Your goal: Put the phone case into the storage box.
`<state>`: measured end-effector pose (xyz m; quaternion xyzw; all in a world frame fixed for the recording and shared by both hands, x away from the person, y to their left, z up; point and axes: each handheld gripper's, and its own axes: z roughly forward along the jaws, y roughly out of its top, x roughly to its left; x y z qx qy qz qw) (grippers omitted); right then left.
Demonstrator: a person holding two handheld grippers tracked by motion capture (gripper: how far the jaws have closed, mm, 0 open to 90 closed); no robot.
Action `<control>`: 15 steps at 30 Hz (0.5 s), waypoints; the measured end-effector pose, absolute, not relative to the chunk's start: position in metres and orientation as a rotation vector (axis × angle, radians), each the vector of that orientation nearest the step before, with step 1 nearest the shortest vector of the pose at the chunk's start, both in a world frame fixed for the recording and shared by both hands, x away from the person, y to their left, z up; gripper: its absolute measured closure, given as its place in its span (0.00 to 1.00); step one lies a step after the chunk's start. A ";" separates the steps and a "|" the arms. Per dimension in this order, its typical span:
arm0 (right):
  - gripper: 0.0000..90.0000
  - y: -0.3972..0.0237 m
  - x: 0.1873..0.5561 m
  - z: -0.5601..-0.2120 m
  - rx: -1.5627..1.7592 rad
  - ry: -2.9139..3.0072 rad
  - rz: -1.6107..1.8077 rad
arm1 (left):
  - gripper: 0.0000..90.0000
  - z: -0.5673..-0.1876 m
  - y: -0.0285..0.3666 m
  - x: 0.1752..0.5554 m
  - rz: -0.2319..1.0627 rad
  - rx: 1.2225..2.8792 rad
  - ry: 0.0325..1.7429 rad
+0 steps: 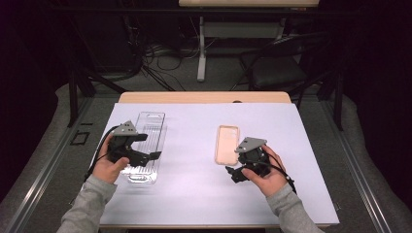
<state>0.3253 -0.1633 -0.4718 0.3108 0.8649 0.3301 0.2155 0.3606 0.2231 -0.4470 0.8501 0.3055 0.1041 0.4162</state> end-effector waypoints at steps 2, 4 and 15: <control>0.06 -0.162 0.333 -0.470 0.881 2.409 0.915 | 0.14 -0.442 0.221 0.371 0.270 2.145 0.766; 0.06 -0.162 0.339 -0.469 0.877 2.417 0.904 | 0.14 -0.438 0.220 0.377 0.305 2.146 0.776; 0.03 -0.159 0.369 -0.456 0.904 2.469 0.832 | 0.14 -0.425 0.222 0.400 0.278 2.078 0.812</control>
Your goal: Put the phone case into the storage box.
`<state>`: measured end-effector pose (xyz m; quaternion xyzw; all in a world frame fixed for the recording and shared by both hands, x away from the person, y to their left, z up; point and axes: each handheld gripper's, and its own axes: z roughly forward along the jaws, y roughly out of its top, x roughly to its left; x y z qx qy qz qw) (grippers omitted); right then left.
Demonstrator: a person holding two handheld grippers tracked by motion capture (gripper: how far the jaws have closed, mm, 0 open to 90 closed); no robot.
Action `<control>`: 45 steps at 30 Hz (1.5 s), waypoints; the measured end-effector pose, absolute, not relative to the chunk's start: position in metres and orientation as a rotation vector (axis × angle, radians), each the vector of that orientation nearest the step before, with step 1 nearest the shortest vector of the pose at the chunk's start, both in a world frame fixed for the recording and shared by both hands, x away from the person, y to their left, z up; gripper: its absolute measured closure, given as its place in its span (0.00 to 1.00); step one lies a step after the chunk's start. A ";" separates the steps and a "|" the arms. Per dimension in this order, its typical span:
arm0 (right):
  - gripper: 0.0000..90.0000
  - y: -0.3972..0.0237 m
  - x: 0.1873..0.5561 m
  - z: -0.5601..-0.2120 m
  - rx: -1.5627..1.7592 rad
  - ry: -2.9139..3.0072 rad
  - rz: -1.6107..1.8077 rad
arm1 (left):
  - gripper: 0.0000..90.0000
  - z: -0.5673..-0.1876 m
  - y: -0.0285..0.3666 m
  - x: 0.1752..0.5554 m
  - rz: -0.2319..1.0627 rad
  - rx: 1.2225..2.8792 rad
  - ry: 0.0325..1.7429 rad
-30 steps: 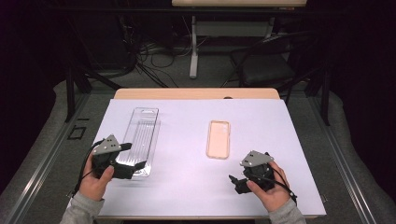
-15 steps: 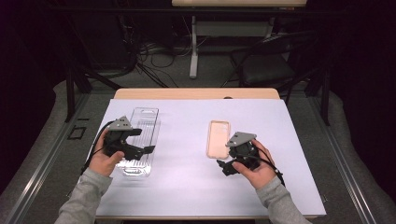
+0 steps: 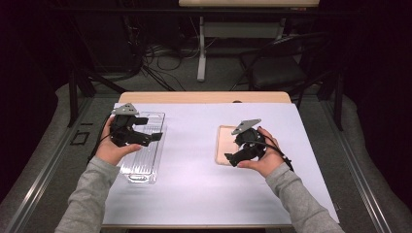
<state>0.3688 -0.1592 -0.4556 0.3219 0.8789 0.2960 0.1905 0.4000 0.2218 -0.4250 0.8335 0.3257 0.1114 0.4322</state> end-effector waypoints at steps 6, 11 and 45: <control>0.03 -0.152 0.376 -0.457 0.863 2.507 0.739 | 0.14 -0.425 0.226 0.405 0.289 2.072 0.817; 0.13 -0.147 0.381 -0.460 0.794 2.512 0.686 | 0.17 -0.424 0.229 0.405 0.295 2.073 0.817; 0.58 -0.120 0.397 -0.466 0.557 2.665 0.563 | 0.22 -0.426 0.230 0.395 0.331 2.093 0.819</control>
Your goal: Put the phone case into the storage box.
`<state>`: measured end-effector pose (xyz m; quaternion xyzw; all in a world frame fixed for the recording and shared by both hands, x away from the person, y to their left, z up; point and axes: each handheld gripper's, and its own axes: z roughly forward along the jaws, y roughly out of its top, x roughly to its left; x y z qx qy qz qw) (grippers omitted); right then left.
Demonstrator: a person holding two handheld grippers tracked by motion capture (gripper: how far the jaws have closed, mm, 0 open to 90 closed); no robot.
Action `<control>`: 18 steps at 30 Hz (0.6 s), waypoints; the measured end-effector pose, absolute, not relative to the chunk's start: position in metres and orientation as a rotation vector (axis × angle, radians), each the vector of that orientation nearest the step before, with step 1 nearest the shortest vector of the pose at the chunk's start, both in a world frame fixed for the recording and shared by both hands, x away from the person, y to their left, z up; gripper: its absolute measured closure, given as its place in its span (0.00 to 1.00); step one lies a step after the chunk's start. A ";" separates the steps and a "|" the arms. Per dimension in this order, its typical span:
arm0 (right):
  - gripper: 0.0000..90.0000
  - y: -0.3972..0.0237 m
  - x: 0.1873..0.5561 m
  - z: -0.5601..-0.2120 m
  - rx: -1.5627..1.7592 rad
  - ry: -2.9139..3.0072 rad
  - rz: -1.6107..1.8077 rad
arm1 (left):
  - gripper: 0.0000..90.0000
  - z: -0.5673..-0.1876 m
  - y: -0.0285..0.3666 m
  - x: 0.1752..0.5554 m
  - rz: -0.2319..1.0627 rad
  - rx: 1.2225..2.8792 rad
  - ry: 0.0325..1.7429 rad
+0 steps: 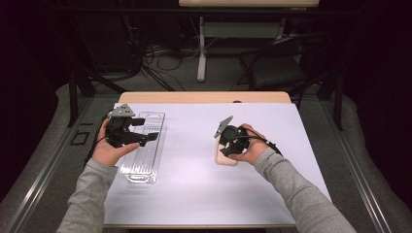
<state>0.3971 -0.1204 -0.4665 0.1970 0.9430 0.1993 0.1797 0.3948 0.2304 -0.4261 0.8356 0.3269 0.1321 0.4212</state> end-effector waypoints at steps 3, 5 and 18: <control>0.59 -0.119 0.397 -0.468 0.543 2.668 0.556 | 0.22 -0.426 0.230 0.395 0.334 2.097 0.819; 0.59 -0.118 0.397 -0.468 0.540 2.666 0.546 | 0.22 -0.427 0.230 0.395 0.332 2.096 0.823; 0.59 -0.117 0.397 -0.472 0.520 2.683 0.537 | 0.24 -0.428 0.231 0.395 0.327 2.102 0.829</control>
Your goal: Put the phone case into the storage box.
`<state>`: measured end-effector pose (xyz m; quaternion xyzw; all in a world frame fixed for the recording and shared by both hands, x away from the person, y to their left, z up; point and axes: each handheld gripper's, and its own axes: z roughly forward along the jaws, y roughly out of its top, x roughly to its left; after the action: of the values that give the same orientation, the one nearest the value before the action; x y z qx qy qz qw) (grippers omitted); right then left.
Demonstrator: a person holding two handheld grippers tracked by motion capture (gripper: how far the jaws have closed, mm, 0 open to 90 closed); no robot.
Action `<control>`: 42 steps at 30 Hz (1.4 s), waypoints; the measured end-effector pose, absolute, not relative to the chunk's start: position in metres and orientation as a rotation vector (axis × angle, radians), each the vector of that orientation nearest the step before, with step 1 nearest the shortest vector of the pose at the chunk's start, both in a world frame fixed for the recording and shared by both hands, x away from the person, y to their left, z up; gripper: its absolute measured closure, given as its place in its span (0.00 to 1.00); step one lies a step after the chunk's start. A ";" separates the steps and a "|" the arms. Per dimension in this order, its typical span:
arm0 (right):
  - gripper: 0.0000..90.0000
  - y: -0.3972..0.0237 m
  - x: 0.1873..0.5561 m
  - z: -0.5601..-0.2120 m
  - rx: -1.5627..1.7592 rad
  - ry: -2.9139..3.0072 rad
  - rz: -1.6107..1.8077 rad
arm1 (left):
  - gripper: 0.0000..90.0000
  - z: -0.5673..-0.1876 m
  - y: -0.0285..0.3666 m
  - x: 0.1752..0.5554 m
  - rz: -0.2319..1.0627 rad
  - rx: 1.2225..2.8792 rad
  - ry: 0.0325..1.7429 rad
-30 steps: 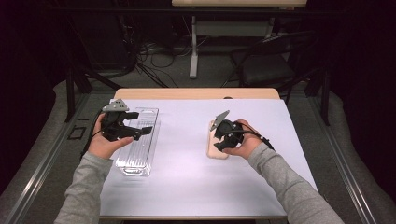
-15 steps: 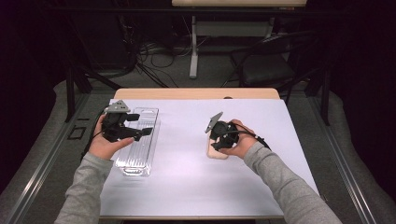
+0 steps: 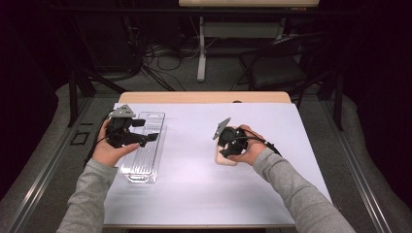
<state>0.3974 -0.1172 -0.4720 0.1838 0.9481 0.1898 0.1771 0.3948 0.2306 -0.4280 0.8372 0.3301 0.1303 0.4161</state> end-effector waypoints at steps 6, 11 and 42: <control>0.66 -0.116 0.398 -0.478 0.485 2.715 0.490 | 0.24 -0.429 0.231 0.395 0.329 2.106 0.832; 0.73 -0.113 0.397 -0.483 0.458 2.751 0.448 | 0.24 -0.429 0.232 0.395 0.331 2.109 0.834; 0.84 -0.107 0.392 -0.517 0.372 2.833 0.250 | 0.24 -0.431 0.233 0.396 0.336 2.116 0.842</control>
<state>0.3916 -0.1068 -0.5166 0.1285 0.9785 0.0864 0.1365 0.3961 0.2326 -0.4308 0.8393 0.3341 0.1331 0.4077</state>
